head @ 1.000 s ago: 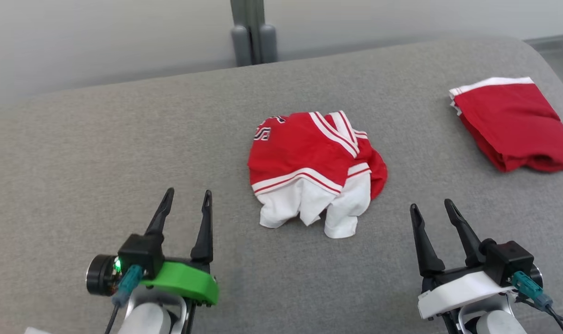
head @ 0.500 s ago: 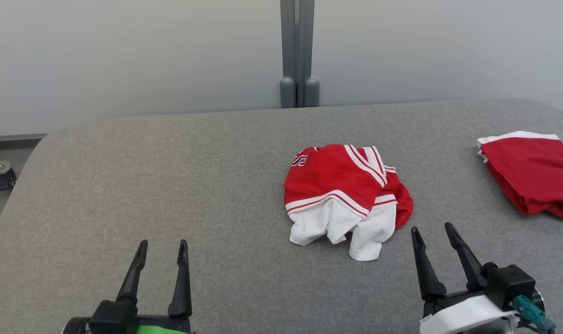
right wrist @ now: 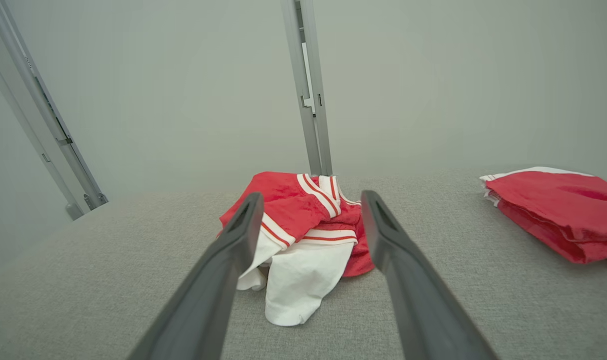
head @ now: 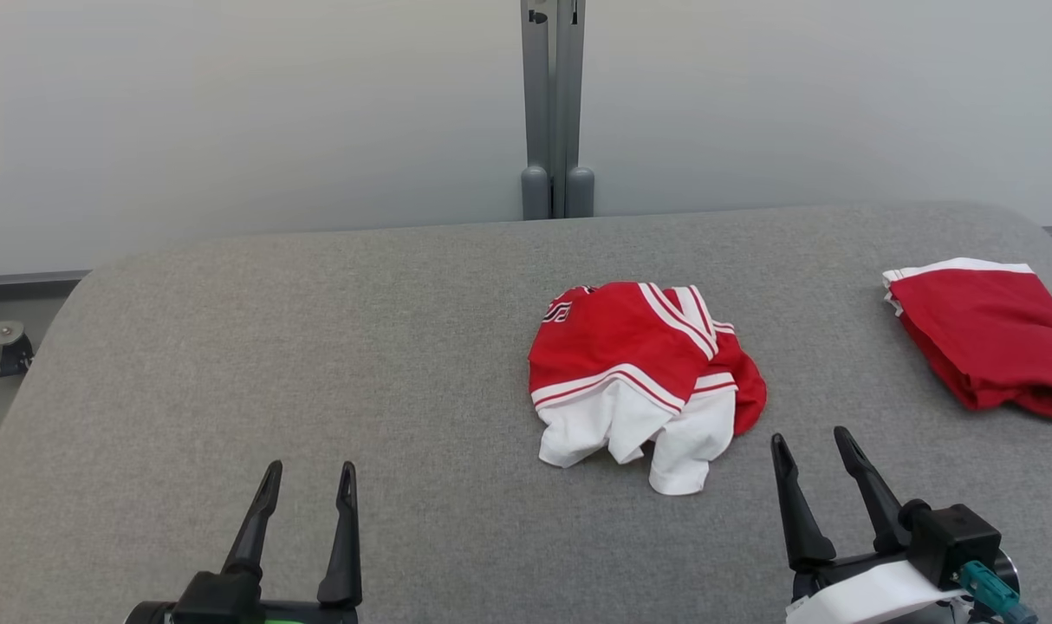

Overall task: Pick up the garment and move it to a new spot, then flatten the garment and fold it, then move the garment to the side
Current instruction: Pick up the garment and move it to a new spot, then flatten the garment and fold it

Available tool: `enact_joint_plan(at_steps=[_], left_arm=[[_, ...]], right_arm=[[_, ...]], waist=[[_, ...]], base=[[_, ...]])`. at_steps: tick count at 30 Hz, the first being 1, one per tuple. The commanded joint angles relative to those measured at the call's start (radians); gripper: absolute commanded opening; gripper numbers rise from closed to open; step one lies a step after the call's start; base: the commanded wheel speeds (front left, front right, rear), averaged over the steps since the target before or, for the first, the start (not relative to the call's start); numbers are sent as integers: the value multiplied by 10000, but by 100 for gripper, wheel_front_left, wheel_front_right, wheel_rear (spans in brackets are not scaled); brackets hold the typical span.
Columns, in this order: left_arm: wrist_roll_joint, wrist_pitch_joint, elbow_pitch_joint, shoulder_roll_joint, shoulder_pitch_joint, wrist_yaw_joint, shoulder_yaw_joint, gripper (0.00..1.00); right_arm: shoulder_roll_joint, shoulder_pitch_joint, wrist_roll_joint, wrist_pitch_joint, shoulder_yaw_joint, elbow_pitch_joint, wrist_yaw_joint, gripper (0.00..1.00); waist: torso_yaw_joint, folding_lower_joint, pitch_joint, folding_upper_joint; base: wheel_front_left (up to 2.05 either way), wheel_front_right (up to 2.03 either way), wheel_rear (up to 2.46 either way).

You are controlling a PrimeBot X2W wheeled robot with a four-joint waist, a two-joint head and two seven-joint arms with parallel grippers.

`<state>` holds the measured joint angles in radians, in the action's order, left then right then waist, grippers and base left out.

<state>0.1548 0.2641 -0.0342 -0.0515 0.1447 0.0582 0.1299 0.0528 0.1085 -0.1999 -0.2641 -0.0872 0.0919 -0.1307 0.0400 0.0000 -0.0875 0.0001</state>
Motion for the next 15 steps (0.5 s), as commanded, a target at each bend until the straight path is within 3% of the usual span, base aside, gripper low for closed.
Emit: enact_joint_plan(at_steps=[1, 15], left_arm=[[-38, 2, -39, 10, 195, 29, 7, 100], [88, 0, -96, 8, 175, -108, 175, 100]], right_arm=[[6, 115, 26, -3, 42, 21, 0, 100], [-14, 51, 45, -3, 37, -24, 0, 100]], waist=[[6, 0, -8, -1], [98, 0, -7, -1]], base=[[0, 0, 0], [0, 0, 0]])
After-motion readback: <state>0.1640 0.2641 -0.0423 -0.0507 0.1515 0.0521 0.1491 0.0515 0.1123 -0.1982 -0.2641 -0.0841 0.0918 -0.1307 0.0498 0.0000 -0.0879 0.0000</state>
